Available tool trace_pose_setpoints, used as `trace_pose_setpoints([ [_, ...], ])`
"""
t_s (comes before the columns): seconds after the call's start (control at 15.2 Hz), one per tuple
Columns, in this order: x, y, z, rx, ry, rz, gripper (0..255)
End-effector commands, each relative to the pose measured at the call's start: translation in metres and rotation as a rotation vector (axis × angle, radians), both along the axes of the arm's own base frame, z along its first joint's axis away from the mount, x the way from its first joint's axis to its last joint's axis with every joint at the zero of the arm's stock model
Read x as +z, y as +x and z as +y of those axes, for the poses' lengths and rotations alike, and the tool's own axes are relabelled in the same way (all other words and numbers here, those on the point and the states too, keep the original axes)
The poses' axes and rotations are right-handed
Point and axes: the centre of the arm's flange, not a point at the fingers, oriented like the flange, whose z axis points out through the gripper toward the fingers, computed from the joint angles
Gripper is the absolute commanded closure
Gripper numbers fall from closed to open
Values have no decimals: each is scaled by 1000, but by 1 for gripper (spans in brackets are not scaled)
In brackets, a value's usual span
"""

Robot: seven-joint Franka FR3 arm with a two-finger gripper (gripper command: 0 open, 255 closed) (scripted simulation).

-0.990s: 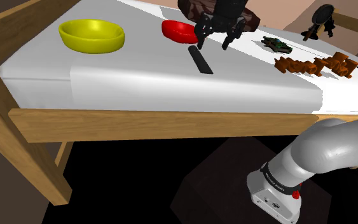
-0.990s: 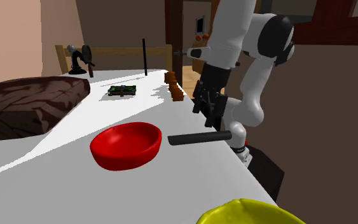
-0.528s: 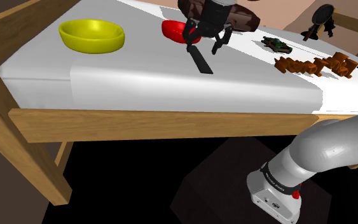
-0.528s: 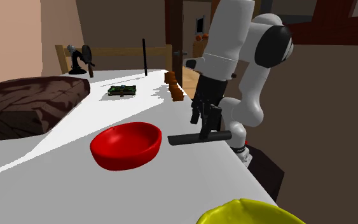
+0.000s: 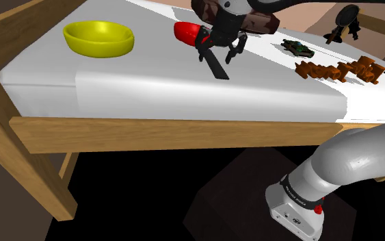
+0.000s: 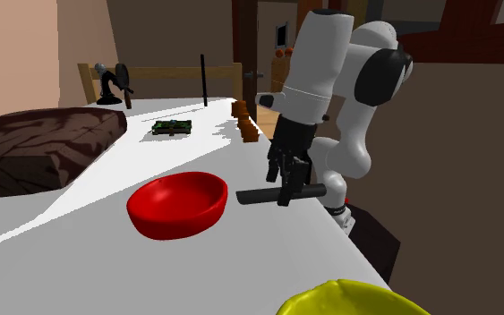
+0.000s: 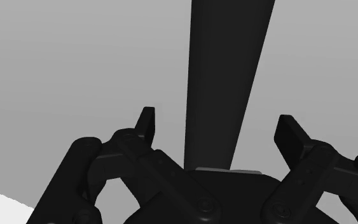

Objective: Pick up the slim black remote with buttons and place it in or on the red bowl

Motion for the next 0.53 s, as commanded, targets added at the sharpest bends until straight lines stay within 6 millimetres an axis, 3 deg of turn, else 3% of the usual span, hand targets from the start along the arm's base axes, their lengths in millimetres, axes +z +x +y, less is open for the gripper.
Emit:
trace_pose_setpoints([
  [0.0, 0, 0, 0, 0, 0, 0, 0],
  [0.07, 0, 0, 0, 0, 0, 0, 0],
  [0.13, 0, 0, 0, 0, 0, 0, 255],
  [0.46, -1, -2, 0, 0, 0, 0, 255],
])
